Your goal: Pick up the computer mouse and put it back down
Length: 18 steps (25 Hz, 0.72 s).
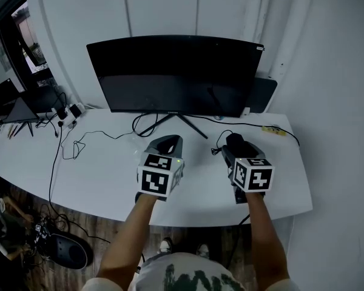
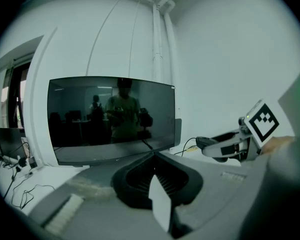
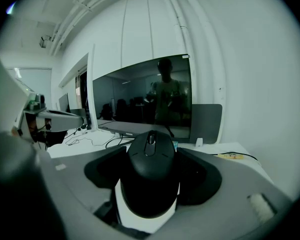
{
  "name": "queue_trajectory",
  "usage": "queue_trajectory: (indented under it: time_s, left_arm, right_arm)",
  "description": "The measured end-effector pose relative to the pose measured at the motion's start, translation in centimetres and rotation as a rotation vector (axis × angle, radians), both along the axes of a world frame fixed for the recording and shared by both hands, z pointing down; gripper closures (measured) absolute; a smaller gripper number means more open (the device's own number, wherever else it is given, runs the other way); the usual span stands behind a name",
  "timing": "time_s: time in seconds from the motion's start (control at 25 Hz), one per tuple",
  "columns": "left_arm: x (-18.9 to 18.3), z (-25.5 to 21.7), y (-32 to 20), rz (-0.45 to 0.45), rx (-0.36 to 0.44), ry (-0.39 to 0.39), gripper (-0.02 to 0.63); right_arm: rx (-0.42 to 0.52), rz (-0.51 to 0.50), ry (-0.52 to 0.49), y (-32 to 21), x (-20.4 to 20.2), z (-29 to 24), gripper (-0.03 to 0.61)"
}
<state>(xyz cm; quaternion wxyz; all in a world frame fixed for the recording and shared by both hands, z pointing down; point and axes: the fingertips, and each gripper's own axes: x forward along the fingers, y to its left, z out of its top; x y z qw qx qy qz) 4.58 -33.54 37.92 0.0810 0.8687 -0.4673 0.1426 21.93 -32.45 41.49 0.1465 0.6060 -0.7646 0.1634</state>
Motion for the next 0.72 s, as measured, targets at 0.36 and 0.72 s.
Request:
queue_trajectory:
  time_s: [0.36, 0.72]
  left_arm:
    - [-1.5, 0.2, -0.3, -0.015, -0.001, 0.001, 0.611]
    - [-2.1, 0.2, -0.6, -0.031, 0.001, 0.001, 0.611]
  right_arm:
    - [0.045, 0.0, -0.005, -0.6, -1.2, -1.7, 0.267]
    - [0.078, -0.013, -0.005, -1.0, -2.3, -2.9, 0.267]
